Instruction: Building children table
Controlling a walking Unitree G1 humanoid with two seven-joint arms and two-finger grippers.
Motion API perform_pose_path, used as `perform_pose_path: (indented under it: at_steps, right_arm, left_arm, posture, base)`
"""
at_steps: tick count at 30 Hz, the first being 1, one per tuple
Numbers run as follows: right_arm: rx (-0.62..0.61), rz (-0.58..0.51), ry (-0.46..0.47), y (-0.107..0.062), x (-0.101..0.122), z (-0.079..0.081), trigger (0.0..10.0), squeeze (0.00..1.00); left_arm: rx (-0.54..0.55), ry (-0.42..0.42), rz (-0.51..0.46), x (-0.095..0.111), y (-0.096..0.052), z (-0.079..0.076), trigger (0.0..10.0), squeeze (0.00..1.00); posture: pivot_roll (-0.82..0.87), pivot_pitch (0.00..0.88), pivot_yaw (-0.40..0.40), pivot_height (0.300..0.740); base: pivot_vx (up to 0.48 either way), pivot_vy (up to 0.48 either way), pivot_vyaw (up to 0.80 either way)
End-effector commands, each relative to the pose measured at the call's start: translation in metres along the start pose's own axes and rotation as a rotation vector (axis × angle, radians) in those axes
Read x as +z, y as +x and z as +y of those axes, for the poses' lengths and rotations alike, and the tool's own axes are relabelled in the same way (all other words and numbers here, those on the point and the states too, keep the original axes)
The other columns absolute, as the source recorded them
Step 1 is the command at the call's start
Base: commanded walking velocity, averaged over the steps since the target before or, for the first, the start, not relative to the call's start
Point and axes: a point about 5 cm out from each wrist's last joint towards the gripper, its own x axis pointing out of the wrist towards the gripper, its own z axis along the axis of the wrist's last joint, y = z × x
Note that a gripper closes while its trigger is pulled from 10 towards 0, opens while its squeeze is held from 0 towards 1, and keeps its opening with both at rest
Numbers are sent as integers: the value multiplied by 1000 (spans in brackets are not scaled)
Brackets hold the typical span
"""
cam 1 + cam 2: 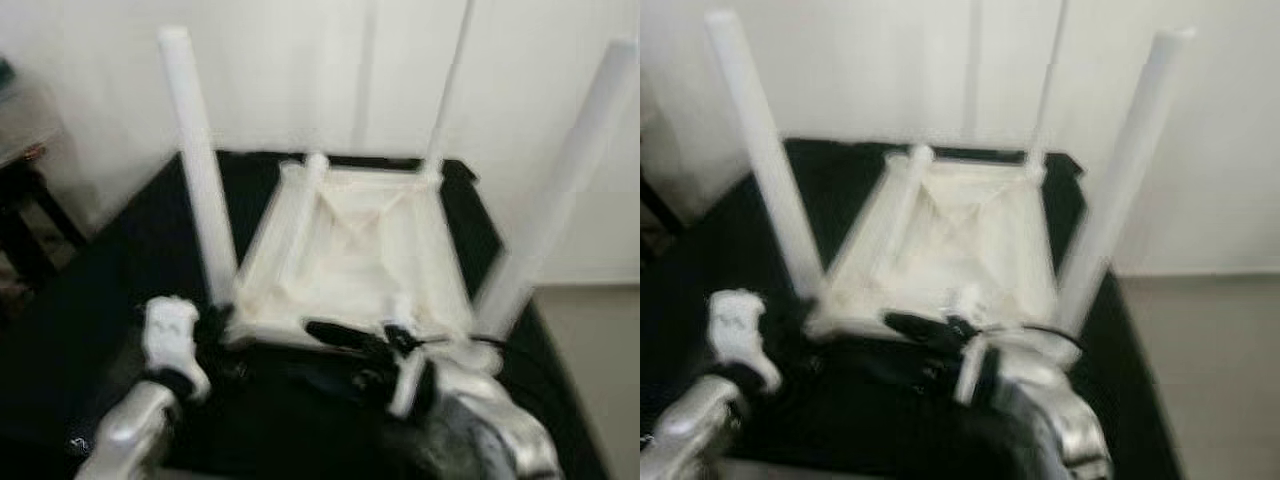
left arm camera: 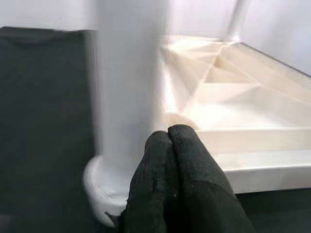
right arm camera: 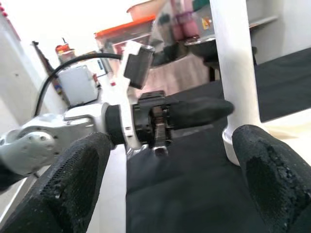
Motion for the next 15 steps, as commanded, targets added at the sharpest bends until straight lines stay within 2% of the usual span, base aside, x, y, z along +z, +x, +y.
perform_pose_path:
  at_steps: [1,15]
  right_arm:
    - [-1,10,11,-2,-1,-1,10000,0]
    - [51,20,29,-2,1,-1,10000,0]
  left_arm:
    - [-1,-16,14,-3,0,0,10000,0]
    - [-4,-19,12,-2,2,0,10000,0]
  posture:
    - [-26,0,-15,740]
    - [-28,0,-8,740]
  base:
    - [0,-480,0]
    - [0,-480,0]
